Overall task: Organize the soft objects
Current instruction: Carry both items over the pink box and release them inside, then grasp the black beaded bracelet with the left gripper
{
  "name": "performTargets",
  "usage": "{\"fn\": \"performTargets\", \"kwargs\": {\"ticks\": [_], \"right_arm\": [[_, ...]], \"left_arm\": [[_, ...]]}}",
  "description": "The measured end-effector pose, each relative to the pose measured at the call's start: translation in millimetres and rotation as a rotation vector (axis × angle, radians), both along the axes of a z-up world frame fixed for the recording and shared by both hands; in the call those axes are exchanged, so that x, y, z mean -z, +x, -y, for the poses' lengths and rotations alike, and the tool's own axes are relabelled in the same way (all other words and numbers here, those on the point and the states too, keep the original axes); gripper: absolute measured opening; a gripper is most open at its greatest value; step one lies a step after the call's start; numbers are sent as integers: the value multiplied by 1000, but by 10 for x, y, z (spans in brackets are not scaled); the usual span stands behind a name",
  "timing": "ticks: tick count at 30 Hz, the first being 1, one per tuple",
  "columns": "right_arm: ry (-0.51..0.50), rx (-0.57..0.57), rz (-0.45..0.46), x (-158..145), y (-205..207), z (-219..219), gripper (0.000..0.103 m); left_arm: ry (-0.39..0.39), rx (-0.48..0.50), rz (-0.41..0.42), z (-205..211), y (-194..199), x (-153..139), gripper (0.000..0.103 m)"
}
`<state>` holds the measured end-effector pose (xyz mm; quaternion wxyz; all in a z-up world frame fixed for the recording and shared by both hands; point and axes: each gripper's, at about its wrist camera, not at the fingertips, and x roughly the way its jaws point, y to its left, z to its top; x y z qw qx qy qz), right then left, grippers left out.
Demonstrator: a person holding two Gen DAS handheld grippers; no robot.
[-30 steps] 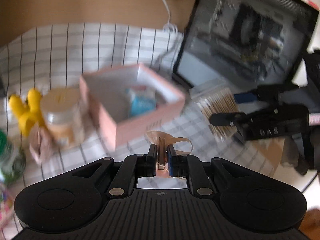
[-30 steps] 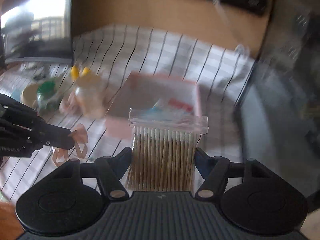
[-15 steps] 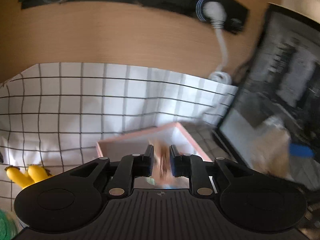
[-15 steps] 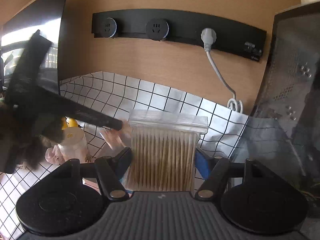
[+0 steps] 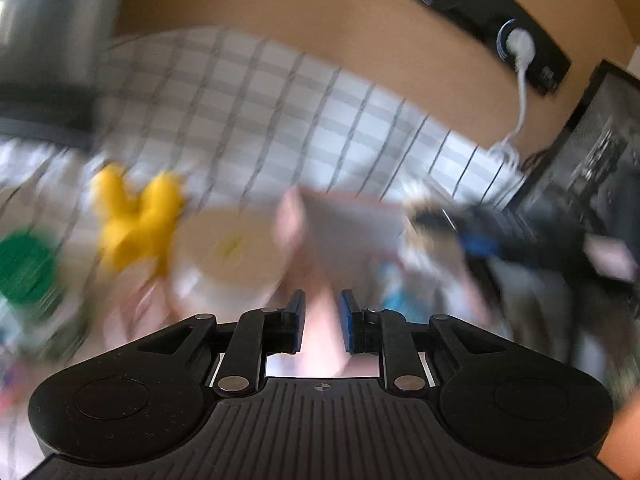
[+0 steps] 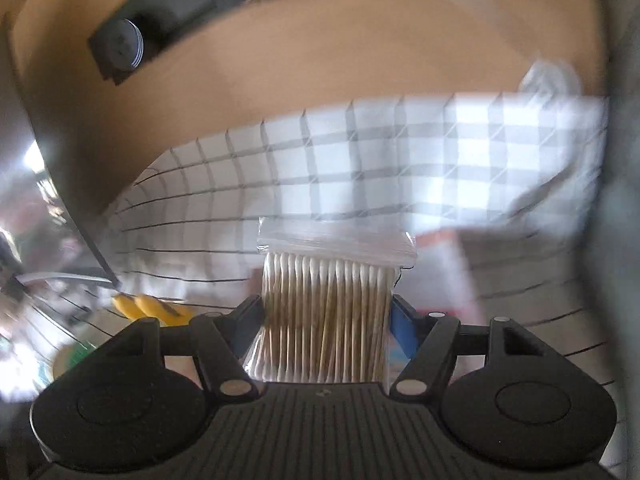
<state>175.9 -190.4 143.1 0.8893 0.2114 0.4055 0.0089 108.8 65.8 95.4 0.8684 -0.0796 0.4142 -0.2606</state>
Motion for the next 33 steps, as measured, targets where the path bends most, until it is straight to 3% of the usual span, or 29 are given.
{"fn": "performTargets", "kwargs": {"ticks": [2,8,12,16,22,26,33], "right_arm": [[42,-8,-57,261,239,-88,68],[-80,-29,-210,742,635,-347,67],[-67,-32,-209,687,642,-387,68],[-85,37,-107,389,419,-429,68],[-157,95,100,-374,60,-706,71],[-171,70,167,-850,-36,-1215,75],[-230,-94,140,-902,-242,-2474,76]], "left_arm": [[27,-43,-35,-269,-191,23,20],[117,-259,-16,-1113,-608,-65,20],[214,-389,17,-1568,-710,-145,20],[240,-493,92,-2057,-699,-309,20],[251,-444,157,-2646,-136,-441,20],[201,-383,105,-2962,549,-438,20],[189,-253,-28,-3096,1511,-237,20]]}}
